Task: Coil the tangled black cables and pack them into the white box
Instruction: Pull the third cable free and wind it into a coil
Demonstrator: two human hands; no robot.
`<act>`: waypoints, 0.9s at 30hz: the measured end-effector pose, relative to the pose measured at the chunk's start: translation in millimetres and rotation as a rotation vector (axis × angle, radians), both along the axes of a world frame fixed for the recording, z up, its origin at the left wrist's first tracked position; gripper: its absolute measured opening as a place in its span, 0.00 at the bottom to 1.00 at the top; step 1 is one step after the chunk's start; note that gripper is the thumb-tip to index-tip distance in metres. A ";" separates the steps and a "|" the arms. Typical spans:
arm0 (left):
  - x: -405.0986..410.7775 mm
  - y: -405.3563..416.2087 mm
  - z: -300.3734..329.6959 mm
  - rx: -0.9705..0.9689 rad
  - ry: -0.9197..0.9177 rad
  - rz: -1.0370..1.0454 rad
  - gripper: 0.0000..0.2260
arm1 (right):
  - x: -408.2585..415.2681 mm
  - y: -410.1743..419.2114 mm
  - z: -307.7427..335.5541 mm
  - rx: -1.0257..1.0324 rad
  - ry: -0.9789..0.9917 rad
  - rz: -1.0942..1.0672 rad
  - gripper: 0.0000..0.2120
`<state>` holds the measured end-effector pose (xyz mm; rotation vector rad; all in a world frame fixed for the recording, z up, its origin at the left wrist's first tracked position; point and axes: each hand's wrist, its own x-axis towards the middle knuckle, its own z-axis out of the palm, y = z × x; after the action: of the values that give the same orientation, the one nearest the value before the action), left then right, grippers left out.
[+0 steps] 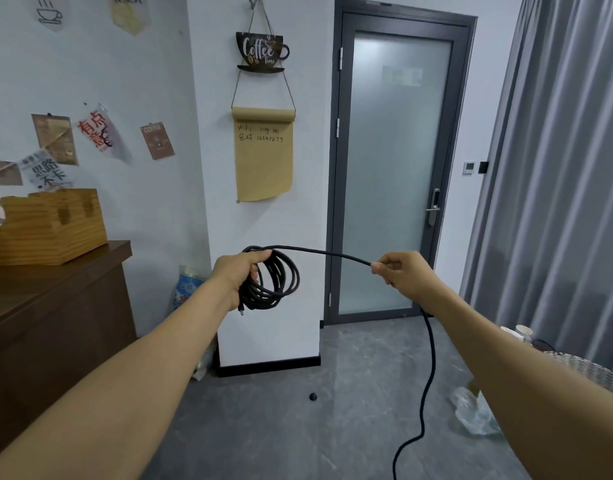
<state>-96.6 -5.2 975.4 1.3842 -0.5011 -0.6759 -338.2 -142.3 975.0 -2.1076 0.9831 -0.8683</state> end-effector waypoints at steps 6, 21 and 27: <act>13.8 14.5 5.9 -0.002 -0.052 0.166 0.15 | -3.7 -5.0 -1.4 -0.102 0.061 -0.123 0.07; -33.8 -11.2 7.5 0.143 -0.832 0.217 0.18 | 51.2 65.7 34.4 -0.639 0.698 0.334 0.10; -56.3 -12.0 3.9 0.103 -0.610 -0.139 0.15 | 49.0 66.0 40.0 -0.459 0.346 0.398 0.06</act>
<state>-152.9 -17.1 979.3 1.6630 -1.0630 -0.3811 -289.2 -76.3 1015.0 -2.7888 0.5119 -0.5708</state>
